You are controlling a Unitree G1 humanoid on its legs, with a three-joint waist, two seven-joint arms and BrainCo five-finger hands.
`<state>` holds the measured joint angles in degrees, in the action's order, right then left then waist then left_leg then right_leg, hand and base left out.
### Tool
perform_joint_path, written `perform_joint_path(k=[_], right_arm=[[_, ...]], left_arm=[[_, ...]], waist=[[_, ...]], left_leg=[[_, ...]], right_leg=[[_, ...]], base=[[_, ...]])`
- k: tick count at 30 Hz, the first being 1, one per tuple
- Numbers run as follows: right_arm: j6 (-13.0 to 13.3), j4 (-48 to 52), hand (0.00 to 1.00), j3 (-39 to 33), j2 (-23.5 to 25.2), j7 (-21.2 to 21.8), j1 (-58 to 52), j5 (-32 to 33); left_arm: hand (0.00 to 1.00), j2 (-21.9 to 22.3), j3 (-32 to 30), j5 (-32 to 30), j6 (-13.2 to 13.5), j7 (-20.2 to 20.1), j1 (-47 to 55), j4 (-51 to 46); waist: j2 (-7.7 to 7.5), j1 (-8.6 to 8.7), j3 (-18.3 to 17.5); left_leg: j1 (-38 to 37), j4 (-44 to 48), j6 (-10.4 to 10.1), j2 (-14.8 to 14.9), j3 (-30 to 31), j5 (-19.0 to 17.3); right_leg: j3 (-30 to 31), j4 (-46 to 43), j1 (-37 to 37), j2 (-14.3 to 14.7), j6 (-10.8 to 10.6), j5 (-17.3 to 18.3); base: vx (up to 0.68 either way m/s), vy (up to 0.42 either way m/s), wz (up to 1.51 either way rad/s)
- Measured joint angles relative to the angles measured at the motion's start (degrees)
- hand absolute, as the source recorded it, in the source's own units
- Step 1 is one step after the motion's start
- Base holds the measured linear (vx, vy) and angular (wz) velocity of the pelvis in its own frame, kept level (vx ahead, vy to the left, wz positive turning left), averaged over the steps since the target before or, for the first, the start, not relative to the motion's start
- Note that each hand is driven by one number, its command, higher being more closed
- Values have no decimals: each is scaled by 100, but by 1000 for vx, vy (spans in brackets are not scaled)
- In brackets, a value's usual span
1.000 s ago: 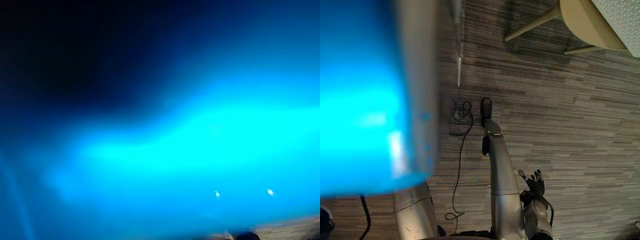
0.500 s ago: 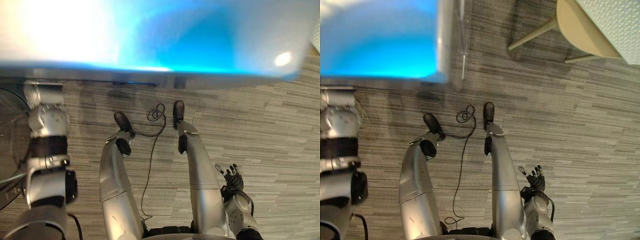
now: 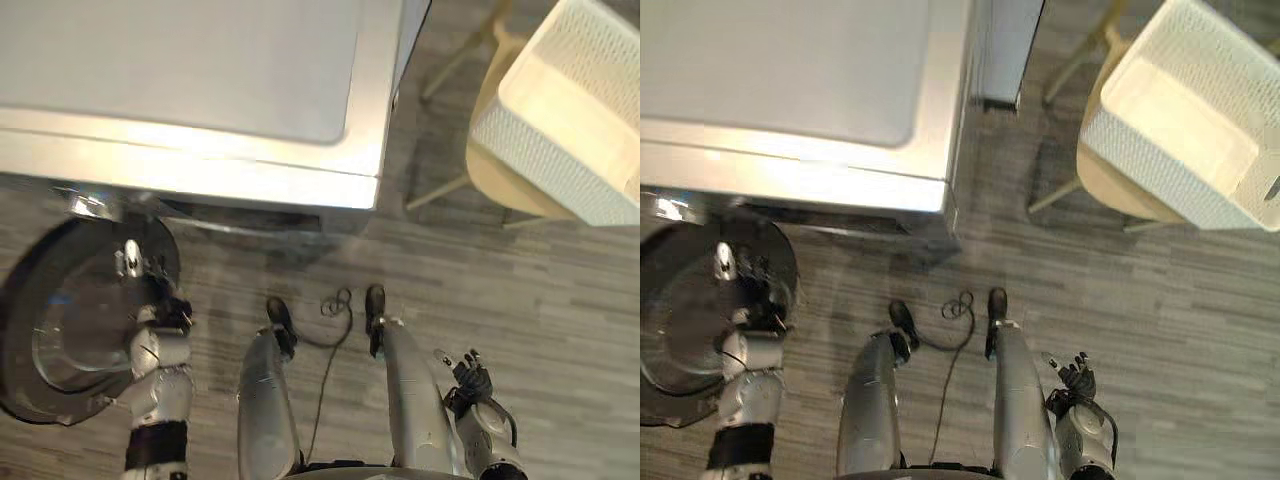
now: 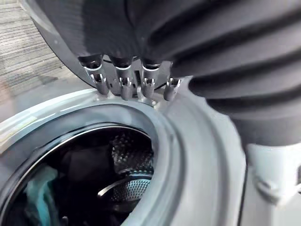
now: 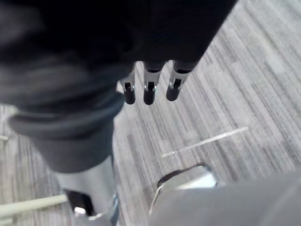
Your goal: Pick up the laundry basket with both hands and put the clothes into the washing machine.
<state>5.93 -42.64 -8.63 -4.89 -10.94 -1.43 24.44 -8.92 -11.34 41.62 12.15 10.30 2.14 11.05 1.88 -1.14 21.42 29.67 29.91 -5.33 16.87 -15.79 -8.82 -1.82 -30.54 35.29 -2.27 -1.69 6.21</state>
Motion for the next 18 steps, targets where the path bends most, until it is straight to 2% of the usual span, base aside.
perform_joint_path(k=[2, 4, 5, 8, 10, 14, 16, 18], right_arm=[[-22, -145, 0, -4, 5, 4, -13, -44], [-87, -221, 0, -115, 16, 54, -46, -108], [-101, -254, 0, -151, 11, 94, -48, -130], [-186, -507, 0, -568, 108, 128, -156, -241], [-203, -698, 0, -786, 192, 148, -173, -248], [-280, -1419, 0, -1395, 278, 358, -187, -292], [-339, -1658, 0, -1636, 285, 384, -191, -387], [-404, -1880, 0, -1849, 295, 396, -184, -479]], left_arm=[[0, 224, 149, -489, -133, -88, 178, 563], [0, 570, 181, -897, -328, -285, 187, 1663], [0, 646, 155, -990, -390, -314, 183, 1916], [0, 1016, -63, -1796, -728, -423, 160, 3519], [0, 1053, -170, -2198, -827, -479, 178, 4010], [0, 1041, -850, -3025, -1056, -520, 158, 4710], [0, 1031, -961, -3310, -1167, -489, 171, 4870], [0, 972, -959, -3399, -1192, -490, 153, 4914]], waist=[[13, 5, -250], [22, 20, -573], [28, 22, -644], [63, 43, -1159], [61, 47, -1333], [129, 58, -1578], [125, 67, -1609], [57, 65, -1608]], left_leg=[[-412, -180, -18, -41, -65, -19], [-922, -499, -18, -136, -155, -18], [-1022, -553, -20, -149, -171, -18], [-1693, -1039, -89, -216, -218, 30], [-1958, -1289, -150, -279, -254, 78], [-2576, -1676, -268, -256, -424, 159], [-2762, -1658, -283, -229, -475, 166], [-2736, -1251, -282, -177, -465, 166]], right_leg=[[-4, 127, -374, -15, -21, 41], [-22, 310, -817, -78, -49, 78], [-27, 368, -910, -86, -76, 97], [-77, 762, -1568, -106, -120, 120], [-83, 931, -1764, -96, -126, 114], [82, 1289, -2259, 51, -82, 74], [234, 1381, -2408, 147, -74, 69], [433, 1448, -2526, 191, -61, 60]], base=[[150, 28, -4], [138, 17, 1], [120, 15, 1], [135, 15, 4], [121, 5, 1], [133, 14, -18], [176, -7, -48], [159, -27, -54]])
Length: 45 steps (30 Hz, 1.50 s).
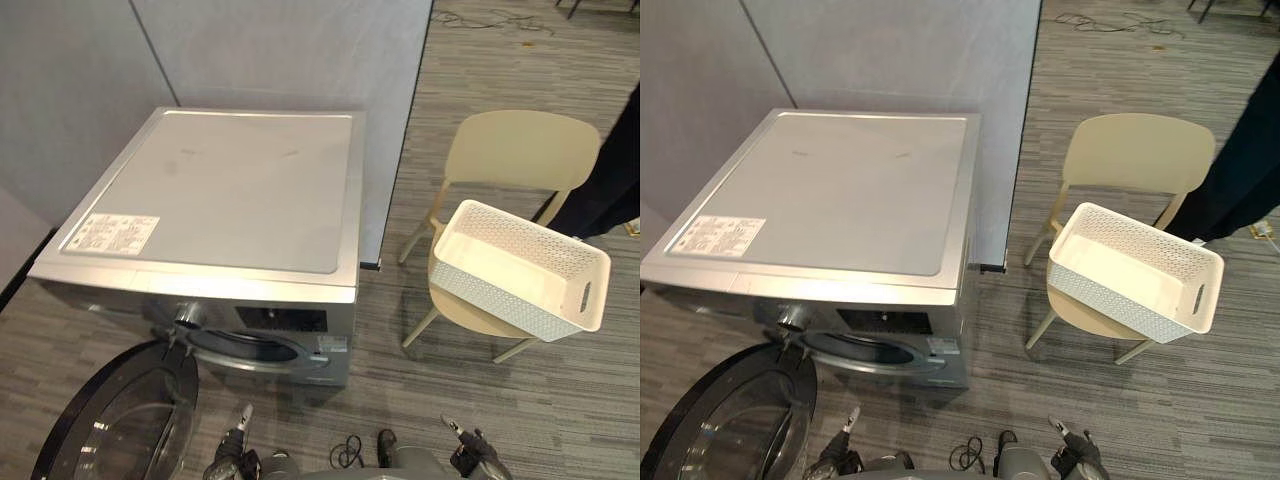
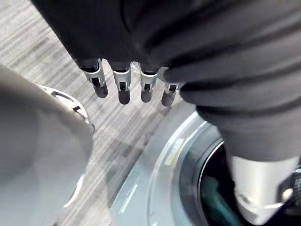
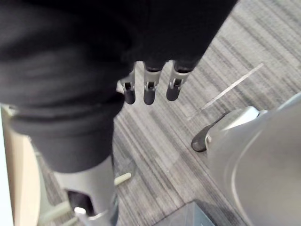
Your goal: Pick up the laundry basket with both hands and put the clothes into the washing machine.
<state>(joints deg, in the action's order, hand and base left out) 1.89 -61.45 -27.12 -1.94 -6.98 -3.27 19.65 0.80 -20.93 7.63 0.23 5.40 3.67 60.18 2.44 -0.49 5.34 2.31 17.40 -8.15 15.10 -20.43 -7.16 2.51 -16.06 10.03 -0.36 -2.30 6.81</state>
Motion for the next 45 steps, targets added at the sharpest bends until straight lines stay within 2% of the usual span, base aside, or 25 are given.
perform_joint_path(k=[3, 5, 6, 7, 9, 11, 13, 15, 17, 22, 23, 24, 25, 26, 27, 28, 31, 34, 37, 39, 40, 42, 43, 44, 45], right_arm=[[-67, -118, 0, -91, 47, 68, -154, -23], [-81, -145, 0, 9, 1, 77, -168, -105], [-92, -192, 0, -6, -16, 88, -156, -141], [-115, -239, 0, -9, -30, 98, -97, -208], [-122, -232, 0, 0, -28, 104, -61, -230], [-121, -240, 0, -12, 6, 110, -26, -228], [-133, -248, 0, -4, 155, 137, -78, -226], [-137, -261, 0, -1, 176, 201, -141, -226], [-135, -285, 0, -2, 105, 216, -242, -239], [-135, -297, 0, 34, -27, 241, -315, -464], [-131, -290, 0, 105, -71, 268, -208, -513], [-129, -284, 0, 143, -85, 287, -179, -577], [-131, -275, 0, 178, -83, 304, -140, -686], [-135, -277, 0, 173, -82, 309, -129, -700], [-153, -278, 0, 164, -70, 316, -186, -728], [-205, -271, 0, 142, -65, 331, -369, -755], [-238, -265, 0, 120, -87, 363, -357, -876], [-260, -270, 0, 98, -93, 391, -329, -883], [-336, -291, 0, 103, -146, 383, -335, -901], [-335, -301, 0, 166, -151, 372, -302, -905], [-332, -310, 0, 250, -153, 366, -277, -904], [-279, -415, 0, 477, -207, 351, -258, -903], [-257, -468, 0, 518, -301, 349, -245, -902], [-225, -458, 0, 519, -419, 343, -233, -902], [-220, -450, 0, 519, -485, 338, -227, -902]], left_arm=[[0, 24, 5, 9, 10, 2, -77, -7], [0, 98, 32, 19, 32, -1, -100, -10], [0, 127, 79, 19, 36, -6, -102, -3], [0, 131, 161, 16, 35, -19, -125, 11], [0, 141, 407, -15, 32, -34, -237, 16], [0, 102, 583, -162, 33, -50, -328, 43], [0, -116, 932, -538, 15, -92, -298, 217], [0, -260, 1208, -783, 0, -156, -276, 291], [0, -434, 1464, -1064, 4, -163, -280, 292], [0, -462, 1415, -1132, 9, -165, -367, 351], [0, -433, 1387, -1215, 8, -164, -375, 350], [0, -434, 1376, -1260, 5, -164, -365, 351], [0, -428, 1365, -1304, 0, -166, -346, 350], [0, -411, 1370, -1308, -2, -170, -356, 350], [0, -377, 1375, -1308, -2, -176, -346, 344], [0, -360, 1374, -1306, 0, -174, -337, 337], [0, -473, 1371, -1307, 4, -178, -376, 335], [0, -618, 1428, -1303, 2, -186, -382, 341], [0, -777, 1375, -1299, -3, -183, -328, 351], [0, -957, 1150, -1284, -1, -148, -222, 350], [0, -998, 1060, -1269, -3, -137, -206, 351], [0, -1064, 892, -1199, -3, -90, -181, 338], [0, -1021, 891, -1161, -1, -85, -177, 335], [0, -927, 897, -1137, 2, -101, -123, 331], [0, -857, 904, -1102, 2, -119, -94, 331]], waist=[[-22, -15, -2], [41, -25, -30], [78, -6, -44], [110, -12, -62], [136, 43, -112], [99, 141, -111], [-99, 138, -249], [-227, 224, -326], [-247, 278, -323], [-232, 268, -194], [-152, 255, -103], [-166, 255, -70], [-199, 229, 9], [-187, 270, 75], [-176, 283, 102], [-172, 272, 106], [-175, 269, 91], [-155, 273, 72], [-97, 261, 84], [-103, 268, 72], [-139, 271, 57], [-262, 268, -13], [-215, 251, 23], [-203, 246, 38], [-228, 245, 55]], left_leg=[[167, 1131, 6, 87, 298, 0], [301, 1479, 61, -225, 1044, -431], [220, 1358, 77, -466, 1403, -654], [-37, 1032, 190, -548, 1604, -834], [-369, 430, 355, -547, 1395, -1120], [-428, 115, 374, -544, 1260, -1274], [-499, -257, 424, -735, 1063, -1067], [-540, -480, 463, -858, 1003, -946], [-685, -773, 480, -969, 935, -779], [-676, -890, 471, -973, 665, -741], [-645, -873, 474, -903, 483, -737], [-620, -861, 492, -885, 410, -726], [-610, -837, 502, -798, 257, -718], [-647, -827, 499, -771, 252, -716], [-743, -822, 491, -752, 267, -713], [-872, -826, 478, -753, 324, -722], [-833, -849, 439, -718, 311, -741], [-770, -855, 329, -624, 286, -675], [-984, -982, 133, -427, 287, -584], [-1124, -910, -129, -191, 297, -581], [-1093, -767, -179, -132, 330, -575], [-751, 150, -215, 127, 541, -554], [-481, 965, -103, 331, 583, -514], [-185, 1843, 468, 502, 587, -337], [-41, 2178, 626, 517, 612, -350]], right_leg=[[303, 29, -253, 34, 1, 0], [611, 45, -294, 55, -9, -9], [778, 63, -294, 103, -54, -38], [950, 145, -318, 206, -115, -108], [1169, 471, -377, 277, -266, -358], [1210, 743, -373, 251, -344, -544], [1336, 1247, -385, 82, -328, -900], [1363, 1462, -399, -32, -375, -1015], [1368, 1603, -416, -99, -335, -1118], [1479, 1550, -118, -31, -387, -1241], [1154, 1501, 21, 62, -238, -1440], [874, 1501, 73, 74, -153, -1500], [324, 1444, 131, -7, 63, -1378], [82, 1296, 149, -61, 210, -1225], [-260, 877, 239, -143, 267, -1034], [-257, 591, 228, -151, 115, -934], [-145, 613, 245, -86, -45, -886], [-360, 565, 344, -136, 1, -824], [-710, 507, 215, -40, 15, -698], [-777, 244, 231, 184, 240, -482], [-789, 143, 249, 228, 285, -388], [-883, 48, 132, 350, 488, -221], [-885, 53, -12, 457, 571, -151], [-838, 84, -183, 538, 624, -114], [-791, 115, -250, 555, 611, -123]], base=[[67, -6, -64], [29, 158, -73], [19, 223, -94], [22, 171, -94], [-19, 228, -63], [-77, 205, -20], [-60, 133, -46], [-24, 90, -25], [9, 38, -14], [4, -22, -30], [-15, -46, -71], [-31, -72, -69], [-20, -74, -37], [-23, -79, -18], [-12, -63, 16], [-4, -50, 15], [-66, -72, -6], [-16, -74, 8], [57, -108, 5], [104, -206, -5], [97, -272, -4], [131, -335, 4], [147, -326, -7], [109, -235, -20], [105, -192, -38]])
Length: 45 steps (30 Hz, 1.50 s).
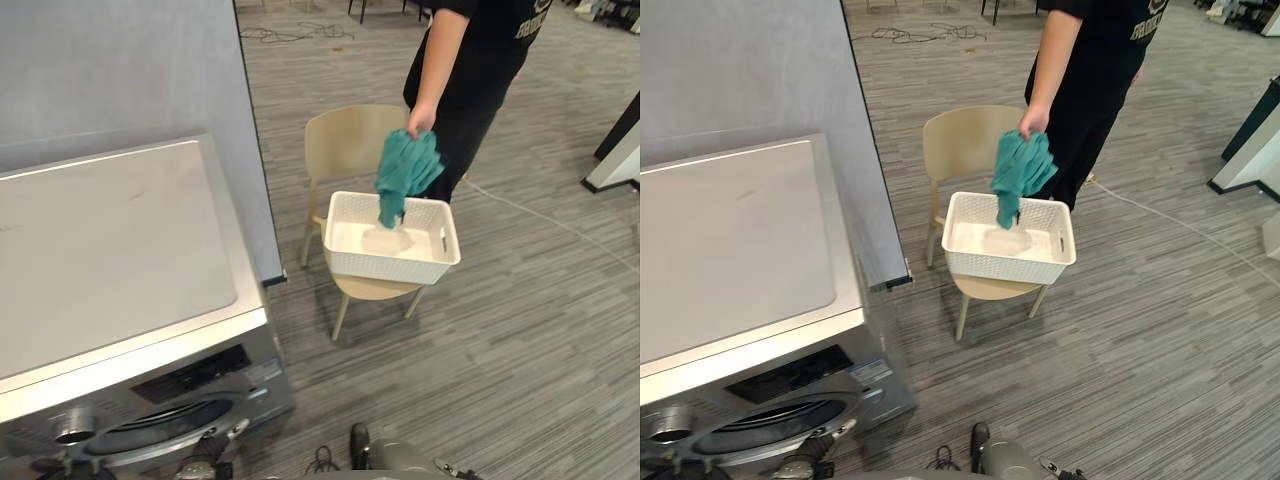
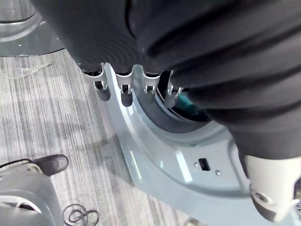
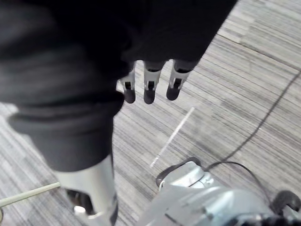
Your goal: Pick up the laundry basket with both hands and put the clothes into the washing machine.
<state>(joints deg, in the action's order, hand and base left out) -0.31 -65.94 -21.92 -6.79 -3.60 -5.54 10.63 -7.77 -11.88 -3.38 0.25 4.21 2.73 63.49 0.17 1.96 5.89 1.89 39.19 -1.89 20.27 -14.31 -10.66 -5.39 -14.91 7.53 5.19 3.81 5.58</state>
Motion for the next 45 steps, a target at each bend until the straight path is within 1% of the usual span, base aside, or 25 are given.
perform_joint_path(k=[2, 3, 5, 8, 10, 13, 14, 15, 17, 20, 22, 25, 27, 28, 29, 30, 32, 33, 35, 37, 38, 40, 42, 43, 45], right_arm=[[16, 46, 0, 0, -173, -10, 62, 4], [20, 53, 0, -2, -297, -17, 115, 6], [19, 144, 0, 0, -330, -15, 178, 5], [11, 219, 0, -3, -152, -20, 152, 4], [3, 237, 0, 23, 25, -17, 182, 3], [10, 524, 0, 177, 279, -9, 114, 7], [15, 723, 0, 239, 382, -5, 57, 3], [19, 838, 0, 277, 457, 1, 20, 3], [57, 1072, 0, 410, 555, 18, -35, 0], [126, 1119, 0, 341, 569, 29, -46, -2], [109, 1051, 0, 176, 548, 48, -73, -32], [89, 1000, 0, 44, 511, 51, -167, -122], [37, 825, 0, -62, 531, 53, -176, -109], [-10, 644, 0, -93, 561, 60, -212, -96], [-10, 574, 0, -165, 523, 90, -212, -78], [-15, 513, 0, -326, 373, 110, -267, -49], [-41, 386, 0, -430, 279, 105, -275, -52], [-79, 314, 0, -417, 279, 115, -285, -60], [-117, 146, 0, -440, 255, 112, -249, -57], [-126, 146, 0, -466, 290, 112, -251, -57], [-122, 148, 0, -468, 313, 114, -275, -56], [-106, 158, 0, -537, 340, 114, -254, -46], [-66, 223, 0, -552, 267, 95, -232, -45], [-62, 227, 0, -551, 255, 93, -257, -47], [-64, 223, 0, -681, 294, 96, -255, -47]], left_arm=[[0, 188, 41, 6, 14, -29, 81, -90], [0, 241, 107, 4, 32, -30, 104, -136], [0, 290, 154, 38, 50, -18, 206, -223], [0, 303, 227, 41, 60, -23, 255, -218], [0, 370, 39, 37, 33, -28, 289, -169], [0, 446, -182, 32, -1, -17, 321, -96], [0, 466, -178, 13, -2, -18, 324, -101], [0, 444, -179, -18, -4, -12, 317, -112], [0, 342, -251, 3, -140, 90, 356, -80], [0, 226, -337, 41, -312, 146, 382, -66], [0, 236, -407, 47, -362, 218, 409, -67], [0, 240, -410, 143, -379, 333, 443, -74], [0, 167, -400, 228, -323, 402, 520, -115], [0, 160, -396, 278, -310, 396, 516, -103], [0, 213, -396, 277, -292, 378, 476, -93], [0, 372, -343, 271, -139, 267, 472, -108], [0, 432, -451, 262, -35, 193, 457, -108], [0, 460, -516, 273, 18, 195, 472, -112], [0, 550, -814, 284, 30, 196, 524, -101], [0, 576, -991, 306, 18, 193, 521, -121], [0, 575, -1097, 313, 13, 190, 518, -122], [0, 522, -1098, 334, 13, 175, 610, -109], [0, 531, -1071, 330, 5, 110, 605, -130], [0, 565, -1021, 332, 5, 101, 593, -233], [0, 557, -865, 332, 11, 101, 608, -276]], waist=[[80, -69, 32], [151, -113, 40], [222, -161, 69], [262, -281, 95], [274, -320, 109], [267, -337, 103], [245, -321, 102], [183, -349, 97], [-22, -366, 107], [-201, -304, 201], [-206, -305, 215], [-204, -307, 208], [-294, -304, 146], [-444, -275, 38], [-281, -269, 37], [1, -281, -40], [44, -264, -43], [30, -274, -52], [107, -270, -107], [142, -276, -126], [84, -285, -108], [-38, -305, -83], [5, -277, -53], [26, -276, -34], [34, -285, -33]], left_leg=[[331, 447, 63, -369, 228, -103], [485, 373, -34, -797, 475, -174], [510, -624, -66, -1435, 570, -217], [420, -2136, -69, -1800, 760, -177], [204, -2556, 125, -1981, 1060, 93], [5, -2689, 222, -1997, 949, 24], [-171, -2741, 293, -2030, 948, -22], [-310, -2819, 334, -2066, 909, -48], [-565, -2828, 427, -2191, 819, -134], [-858, -2820, 434, -2154, 987, -143], [-1029, -2879, 428, -2013, 1164, -141], [-1195, -2928, 95, -1772, 1318, -237], [-1248, -2935, -209, -1630, 1487, -418], [-1231, -2939, -426, -1570, 1632, -547], [-1227, -2963, -526, -1428, 1717, -614], [-1168, -2996, -562, -1109, 1901, -644], [-1274, -3026, -649, -1063, 1994, -347], [-1326, -2951, -825, -967, 1983, -166], [-1060, -2364, -891, -735, 2034, -94], [-452, -1113, -552, -523, 2110, 225], [-146, -459, -405, -446, 2063, 757], [201, 199, -372, -319, 1822, 1187], [597, 496, -256, -340, 1119, 812], [771, 465, -283, -452, 615, 363], [777, -351, -277, -866, 13, 173]], right_leg=[[222, 147, -139, 25, 32, 19], [348, 251, -153, 22, 23, 12], [375, 639, -282, 23, -91, -86], [345, 960, -412, 39, -121, -311], [384, 1036, -530, 32, -168, -302], [343, 583, -518, -48, -279, 38], [217, 55, -424, -147, -556, 414], [86, -721, -161, -265, -848, 668], [-94, -3140, 836, -739, -991, 805], [-3, -4889, 1439, -1252, -981, 811], [93, -4706, 1422, -1495, -983, 828], [348, -3204, 1242, -2055, -961, 799], [891, -1526, 1015, -2244, -970, 230], [1193, -936, 829, -2251, -1662, -129], [1142, -971, 779, -2100, -1761, 46], [882, -1028, 792, -1813, -1627, 275], [784, -1483, 885, -1724, -1451, 598], [722, -1667, 864, -1658, -1337, 712], [594, -1649, 702, -1403, -1173, 814], [370, -1392, 389, -1150, -966, 832], [300, -1195, 143, -1049, -857, 771], [173, -798, -245, -1026, -626, 615], [-86, -485, -548, -1037, -552, 538], [-312, -259, -756, -1042, -534, 492], [-665, 2, -976, -1047, -569, 460]], base=[[98, -104, -48], [103, -34, -59], [112, -5, -58], [139, 14, -27], [220, 57, 0], [152, 65, 3], [179, 81, 11], [216, 81, 6], [219, 38, -8], [259, -91, 28], [284, -227, 66], [227, -271, 57], [224, -418, 43], [216, -491, 33], [181, -499, 36], [133, -430, 26], [169, -409, 20], [190, -414, 5], [154, -313, 1], [173, -279, 13], [138, -256, 6], [168, -212, 14], [137, -97, 54], [76, -30, 92], [84, -7, 100]])
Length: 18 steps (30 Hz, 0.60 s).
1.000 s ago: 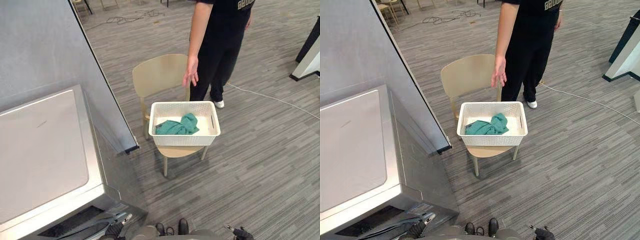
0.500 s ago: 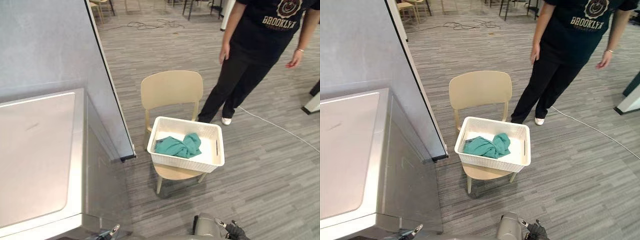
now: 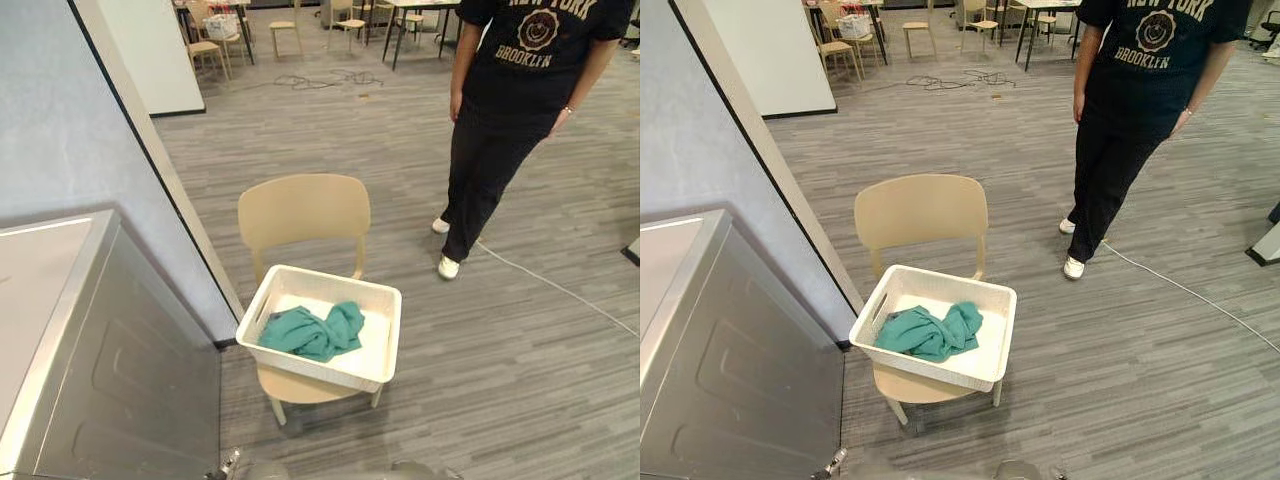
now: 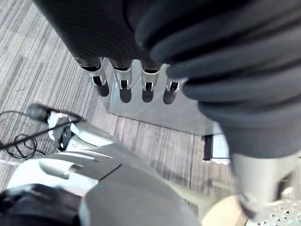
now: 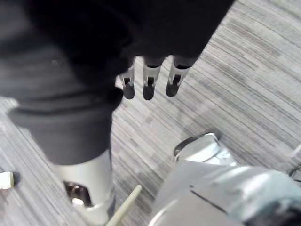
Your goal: Pick up the laundry basket with both hands and put the clothes into the washing machine.
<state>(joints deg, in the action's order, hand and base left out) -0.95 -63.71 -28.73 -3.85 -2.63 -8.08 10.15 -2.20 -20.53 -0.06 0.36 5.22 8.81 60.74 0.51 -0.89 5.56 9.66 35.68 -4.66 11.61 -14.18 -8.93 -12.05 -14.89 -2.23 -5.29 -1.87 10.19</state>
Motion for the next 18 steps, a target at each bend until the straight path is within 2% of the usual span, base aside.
perform_joint_path(k=[1, 2, 3, 4, 8, 9, 10, 11, 12, 13, 14, 15, 16, 18], right_arm=[[-2, -26, 0, -131, 131, -3, 57, 7], [7, -7, 0, -129, 192, 4, 130, 69], [39, 40, 0, -122, 256, -15, 236, 104], [57, 89, 0, -118, 284, -26, 285, 119], [89, 350, 0, 86, 343, -100, 336, 267], [95, 485, 0, 223, 334, -103, 230, 278], [95, 531, 0, 282, 340, -102, 188, 278], [90, 639, 0, 338, 360, -87, 143, 320], [95, 720, 0, 472, 340, -91, 122, 321], [113, 751, 0, 519, 338, -96, 126, 323], [120, 755, 0, 538, 339, -95, 127, 325], [129, 740, 0, 549, 339, -95, 95, 325], [131, 650, 0, 483, 341, -95, 58, 324], [124, 556, 0, 261, 347, -100, -40, 324]], left_arm=[[0, -87, 216, -9, 0, -6, -1, 9], [0, -141, 320, -34, 4, -9, -32, 4], [0, -167, 310, -43, -1, -8, -47, 1], [0, -168, 290, -42, -2, -7, -33, 3], [0, -150, 410, -87, -6, -2, -33, 81], [0, -146, 533, -159, -6, -4, -138, 163], [0, -161, 600, -190, -10, -10, -166, 176], [0, -219, 725, -219, -6, -14, -171, 173], [0, -277, 784, -260, -18, -13, -193, 176], [0, -333, 879, -295, -36, -14, -216, 174], [0, -358, 905, -298, -49, -14, -242, 173], [0, -416, 911, -299, -61, -7, -340, 167], [0, -477, 916, -301, -60, -5, -447, 160], [0, -496, 915, -290, -57, 4, -535, 159]], waist=[[8, 11, -31], [-133, 11, -74], [-197, -23, -25], [-207, -38, -12], [-130, 9, 16], [-87, 24, 27], [-76, 34, 32], [-122, 45, 38], [-193, 91, 71], [-173, 168, 102], [-171, 189, 103], [-233, 187, 101], [-312, 176, 164], [-348, 160, 168]], left_leg=[[-313, -886, 6, -125, -257, -53], [-553, -1700, 114, -297, -385, -1], [-560, -1935, 233, -415, -361, 187], [-572, -2035, 205, -471, -324, 231], [-935, -2544, 261, -811, -241, 295], [-1103, -2764, 271, -894, -171, 223], [-1168, -2818, 268, -931, -140, 221], [-1265, -2889, 259, -1011, -101, 214], [-1342, -2874, 265, -1046, -38, 178], [-1346, -2822, 328, -989, 67, 185], [-1348, -2794, 338, -949, 127, 181], [-1358, -2732, 354, -879, 236, 170], [-1389, -2712, 295, -799, 348, 219], [-1396, -2683, 268, -694, 510, 232]], right_leg=[[-172, 204, -64, -33, -62, -33], [-335, 413, -57, -70, -115, -122], [-391, 480, -39, -130, -116, -222], [-397, 516, -31, -154, -127, -242], [-463, 59, -58, -490, -286, -122], [-427, -834, 253, -681, -370, -69], [-363, -1367, 470, -752, -368, -77], [-199, -2151, 800, -909, -407, -139], [136, -3012, 1249, -998, -461, -482], [407, -3581, 1577, -989, -419, -954], [461, -3831, 1701, -967, -419, -983], [515, -4211, 1968, -960, -401, -754], [526, -4189, 2040, -975, -428, -489], [542, -3599, 1983, -989, -486, -312]], base=[[111, 9, 95], [123, 9, 90], [76, 22, 47], [76, 36, 20], [37, 88, 13], [7, 99, 28], [24, 136, 35], [48, 81, 29], [88, 45, 40], [99, -7, 39], [146, -66, 46], [171, -119, 47], [213, -187, 51], [185, -219, 46]])
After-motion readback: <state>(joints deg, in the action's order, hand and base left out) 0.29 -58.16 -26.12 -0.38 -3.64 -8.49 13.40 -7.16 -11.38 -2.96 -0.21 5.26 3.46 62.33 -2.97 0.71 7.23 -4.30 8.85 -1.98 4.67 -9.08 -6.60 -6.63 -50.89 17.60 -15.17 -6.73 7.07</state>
